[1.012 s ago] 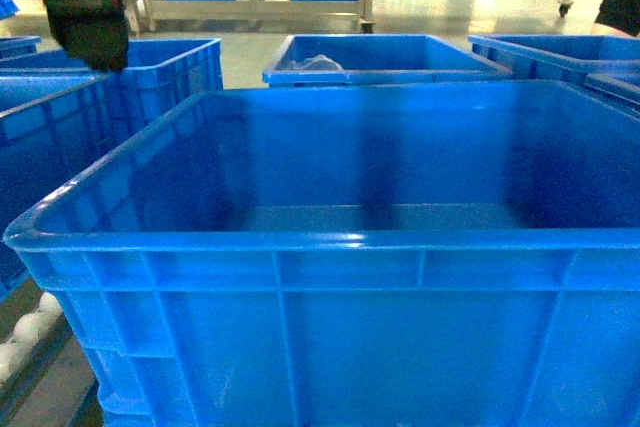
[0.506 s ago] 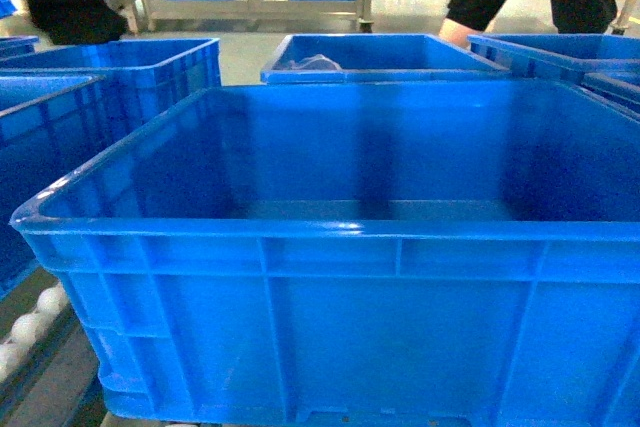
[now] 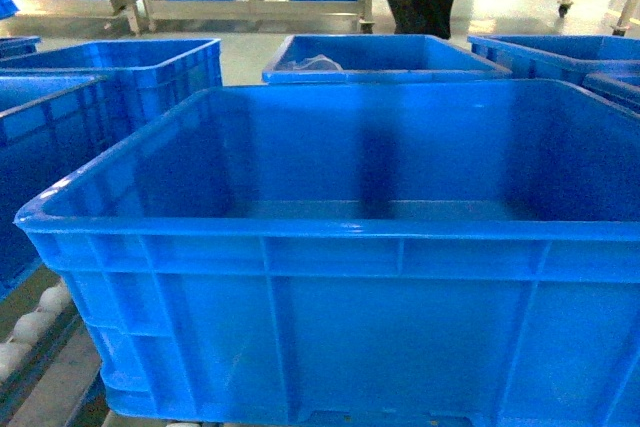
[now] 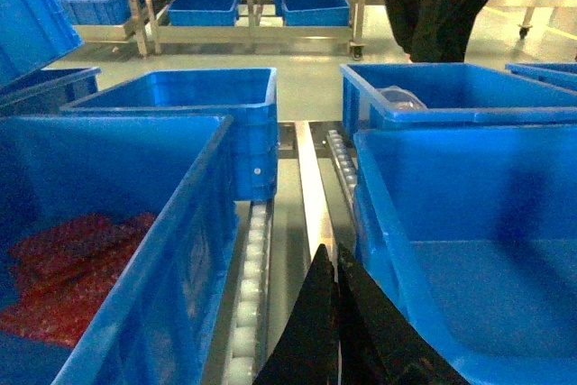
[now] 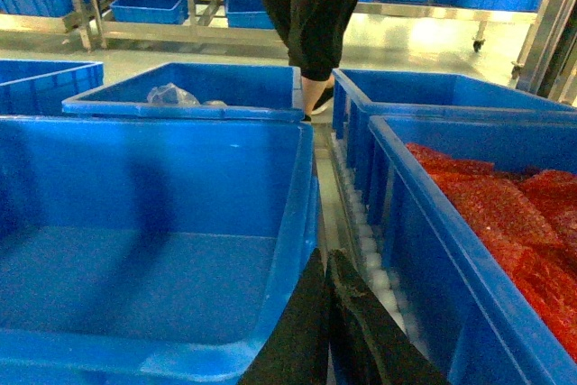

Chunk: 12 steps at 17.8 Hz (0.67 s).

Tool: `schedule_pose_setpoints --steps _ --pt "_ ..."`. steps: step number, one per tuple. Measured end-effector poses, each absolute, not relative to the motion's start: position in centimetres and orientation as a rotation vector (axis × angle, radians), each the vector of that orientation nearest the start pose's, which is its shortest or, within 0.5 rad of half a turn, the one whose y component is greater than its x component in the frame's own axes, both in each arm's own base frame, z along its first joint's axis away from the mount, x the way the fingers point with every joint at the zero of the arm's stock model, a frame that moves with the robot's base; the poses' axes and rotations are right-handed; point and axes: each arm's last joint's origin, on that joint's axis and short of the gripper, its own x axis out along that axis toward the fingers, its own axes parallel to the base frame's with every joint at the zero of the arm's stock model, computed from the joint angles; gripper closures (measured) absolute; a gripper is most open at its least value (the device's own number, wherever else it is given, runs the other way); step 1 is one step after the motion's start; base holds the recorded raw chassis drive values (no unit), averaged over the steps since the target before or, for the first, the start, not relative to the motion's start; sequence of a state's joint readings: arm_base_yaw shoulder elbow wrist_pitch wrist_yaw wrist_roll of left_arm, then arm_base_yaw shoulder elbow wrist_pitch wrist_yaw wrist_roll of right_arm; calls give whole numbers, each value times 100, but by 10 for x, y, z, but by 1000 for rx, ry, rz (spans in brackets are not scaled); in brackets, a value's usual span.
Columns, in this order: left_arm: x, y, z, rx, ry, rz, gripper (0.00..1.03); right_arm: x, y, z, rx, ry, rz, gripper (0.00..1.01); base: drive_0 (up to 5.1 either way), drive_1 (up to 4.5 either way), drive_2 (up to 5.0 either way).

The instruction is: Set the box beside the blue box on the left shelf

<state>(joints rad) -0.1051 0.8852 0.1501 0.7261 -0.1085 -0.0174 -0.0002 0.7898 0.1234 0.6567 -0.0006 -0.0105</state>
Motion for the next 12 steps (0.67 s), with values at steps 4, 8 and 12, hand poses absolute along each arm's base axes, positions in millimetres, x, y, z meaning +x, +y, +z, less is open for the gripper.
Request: schedule_pose_setpoints --steps 4,8,12 --pt "150 1 178 -17 9 20 102 143 0 177 -10 10 0 100 0 0 0" --pt "137 0 167 -17 2 0 102 132 0 167 -10 6 0 100 0 0 0" --pt "126 0 171 -17 -14 -1 102 122 0 169 -10 -4 0 100 0 0 0"
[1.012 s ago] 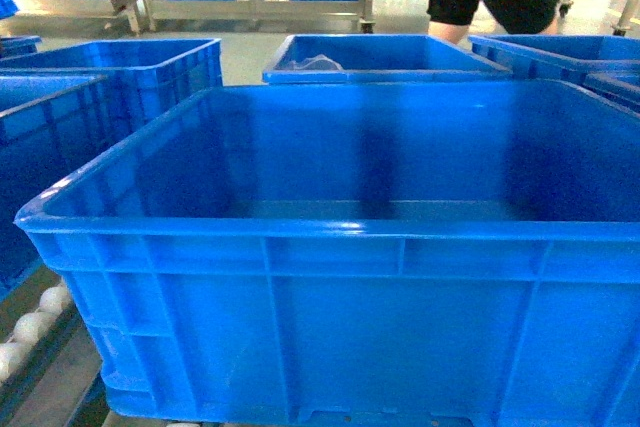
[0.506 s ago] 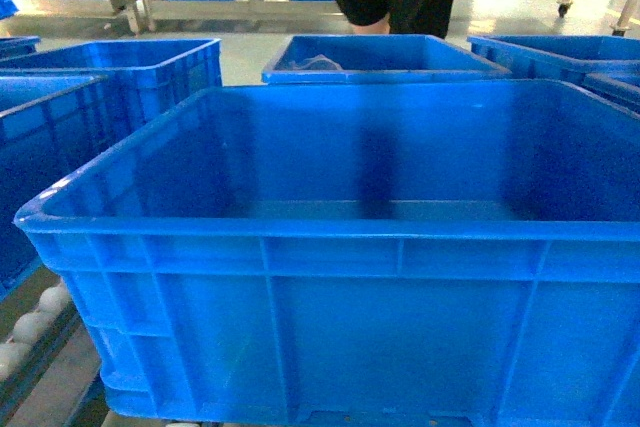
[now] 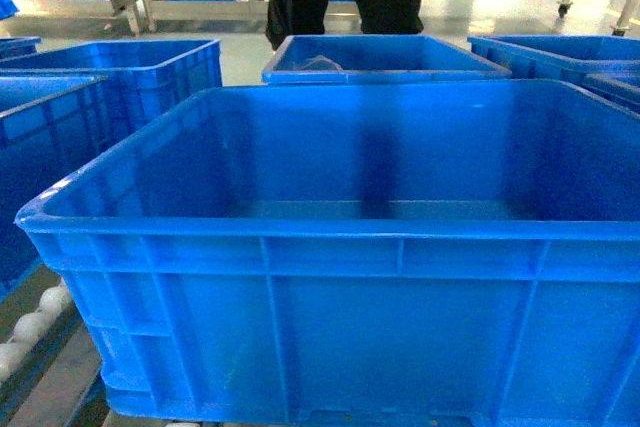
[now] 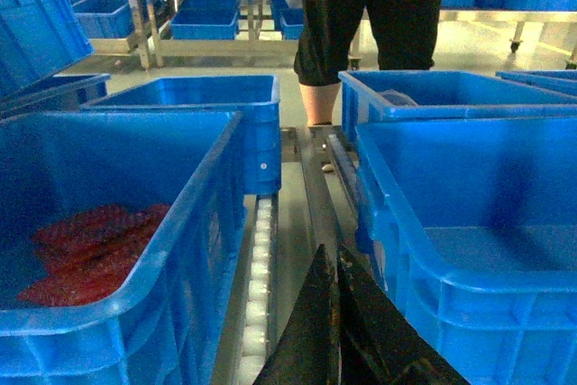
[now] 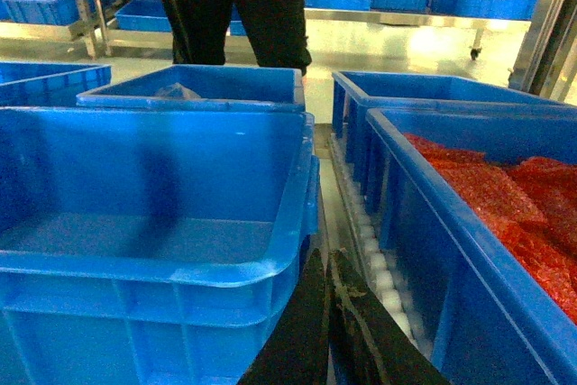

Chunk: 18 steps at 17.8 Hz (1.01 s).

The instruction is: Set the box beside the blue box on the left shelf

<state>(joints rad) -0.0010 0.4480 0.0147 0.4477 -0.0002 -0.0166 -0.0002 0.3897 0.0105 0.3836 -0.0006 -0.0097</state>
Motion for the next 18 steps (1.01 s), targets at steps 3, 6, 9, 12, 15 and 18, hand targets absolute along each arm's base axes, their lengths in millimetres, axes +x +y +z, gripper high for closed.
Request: schedule_pose_setpoints --steps 3,6,9,12,15,18 --pt "120 0 172 -17 -17 -1 102 116 0 170 -10 -10 0 100 0 0 0" --pt "116 0 172 -17 -15 -1 102 113 0 170 -10 -12 0 100 0 0 0" --pt "115 0 172 -17 -15 -1 102 112 0 170 -9 -10 0 100 0 0 0" --pt "114 0 172 -16 -15 -1 102 111 0 170 -9 -10 0 100 0 0 0" --pt "110 0 171 -16 -16 -1 102 108 0 169 -9 -10 0 100 0 0 0" --pt "101 0 164 -15 39 -4 102 97 0 168 -8 -12 0 100 0 0 0"
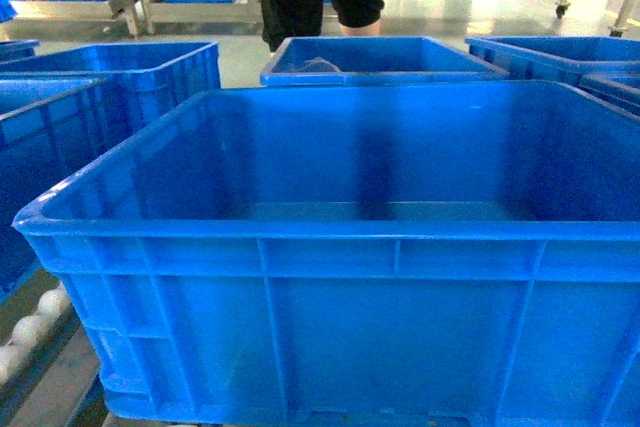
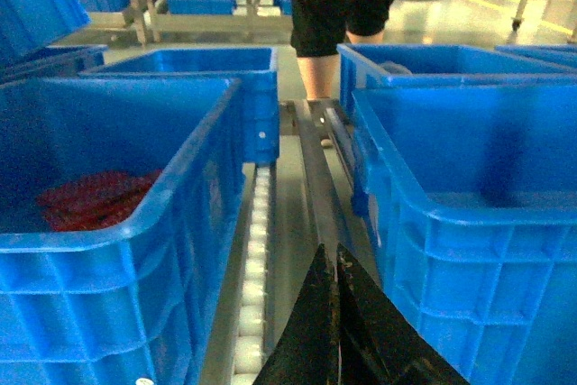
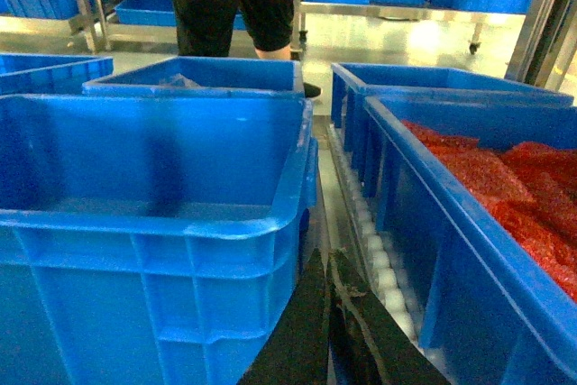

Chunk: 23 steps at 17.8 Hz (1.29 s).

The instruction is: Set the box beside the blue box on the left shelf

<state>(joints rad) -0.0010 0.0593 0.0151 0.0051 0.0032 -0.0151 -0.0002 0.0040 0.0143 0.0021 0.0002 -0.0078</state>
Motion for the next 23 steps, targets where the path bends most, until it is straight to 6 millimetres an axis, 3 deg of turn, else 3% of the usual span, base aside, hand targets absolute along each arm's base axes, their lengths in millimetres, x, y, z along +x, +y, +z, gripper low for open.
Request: schedule_pose_setpoints --steps 5,6,7,10,12,14,15,19,23 --pt "97 0 167 -13 2 0 102 97 0 166 -8 -2 0 100 0 0 0" --pt "97 0 167 -14 2 -1 93 97 0 166 -8 -2 0 93 0 0 0" --pt "97 0 167 -13 2 -1 80 97 0 166 -8 -2 0 80 0 0 0" --pt "97 0 167 -13 2 -1 73 97 0 166 -8 -1 0 73 0 0 0" --pt "97 0 167 -13 2 -1 55 97 0 166 -8 -1 0 54 0 0 0" --pt "97 0 167 -13 2 -1 20 97 0 166 -8 -1 0 19 0 0 0" --pt "97 0 167 -13 2 -1 15 97 0 166 -8 -1 0 14 0 0 0" --pt "97 0 167 -10 2 -1 3 97 0 166 -7 -1 0 1 0 0 0" --pt "97 0 167 -10 2 -1 5 97 0 166 -8 -1 0 3 0 0 0"
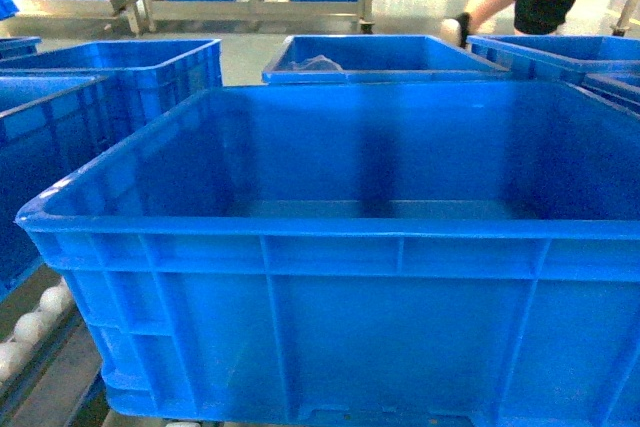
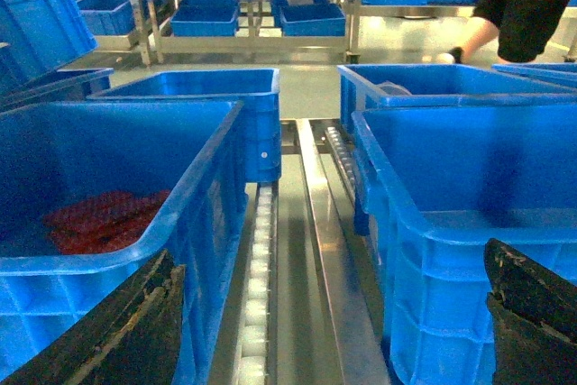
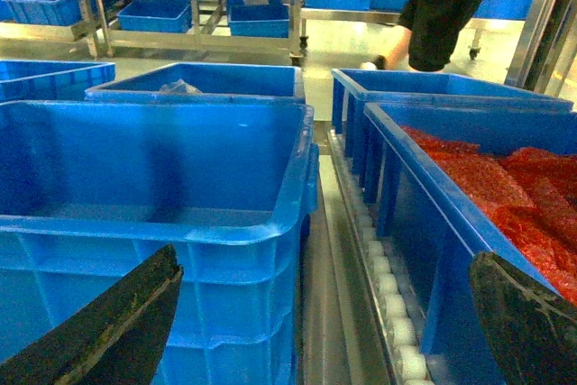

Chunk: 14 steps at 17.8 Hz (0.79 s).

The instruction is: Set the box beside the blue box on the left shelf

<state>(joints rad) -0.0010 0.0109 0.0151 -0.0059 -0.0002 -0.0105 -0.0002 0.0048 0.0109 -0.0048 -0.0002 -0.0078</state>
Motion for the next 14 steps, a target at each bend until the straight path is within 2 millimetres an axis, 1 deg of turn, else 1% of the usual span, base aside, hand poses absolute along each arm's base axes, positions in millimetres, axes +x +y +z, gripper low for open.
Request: schedule_pose_setpoints --steps 14 --pt "97 0 167 -10 2 -1 5 97 0 166 -8 -1 0 3 0 0 0"
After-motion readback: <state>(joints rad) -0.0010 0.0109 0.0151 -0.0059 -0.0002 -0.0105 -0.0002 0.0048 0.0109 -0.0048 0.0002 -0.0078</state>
